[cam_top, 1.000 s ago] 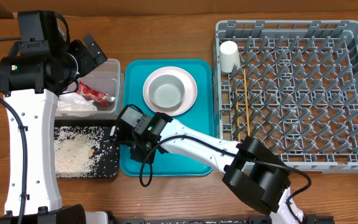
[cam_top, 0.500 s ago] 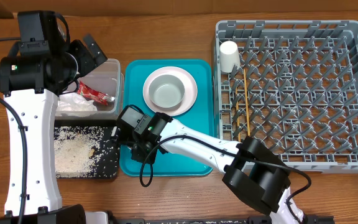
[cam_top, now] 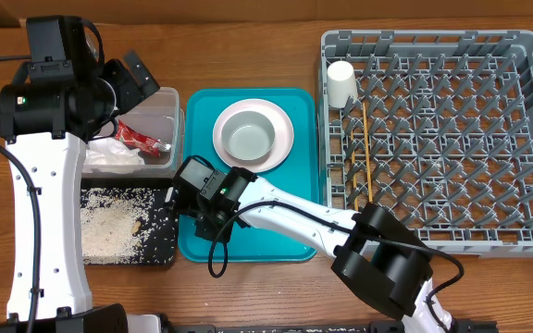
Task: Sort waste into correct bins and load items into the dishwasher
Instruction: 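Lift the pink dish with the right gripper and carry it to the rack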
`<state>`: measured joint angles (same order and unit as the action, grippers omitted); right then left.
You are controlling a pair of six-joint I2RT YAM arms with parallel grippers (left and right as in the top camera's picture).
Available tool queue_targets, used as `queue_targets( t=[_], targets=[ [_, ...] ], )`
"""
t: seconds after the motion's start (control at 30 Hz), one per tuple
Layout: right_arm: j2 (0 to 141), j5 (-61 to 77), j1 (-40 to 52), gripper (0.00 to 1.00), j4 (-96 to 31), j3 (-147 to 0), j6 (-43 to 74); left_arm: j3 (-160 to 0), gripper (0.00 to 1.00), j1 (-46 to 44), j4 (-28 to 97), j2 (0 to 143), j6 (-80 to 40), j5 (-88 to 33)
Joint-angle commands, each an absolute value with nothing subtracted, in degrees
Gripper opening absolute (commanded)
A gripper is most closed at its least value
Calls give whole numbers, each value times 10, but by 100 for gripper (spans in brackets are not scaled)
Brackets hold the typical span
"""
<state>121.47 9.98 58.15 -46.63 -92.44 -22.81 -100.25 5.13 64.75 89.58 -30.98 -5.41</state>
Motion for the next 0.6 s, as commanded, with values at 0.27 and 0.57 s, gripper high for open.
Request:
queue_targets(
  t=[0.27,0.57],
  targets=[
    [1159,103,568,4,-553,-1026,-130,-1013,100,52,647,888,-302,-58],
    [1042,159,446,4,-637,-1096,-117,-1013,100,52,647,888,-302,-58]
  ],
)
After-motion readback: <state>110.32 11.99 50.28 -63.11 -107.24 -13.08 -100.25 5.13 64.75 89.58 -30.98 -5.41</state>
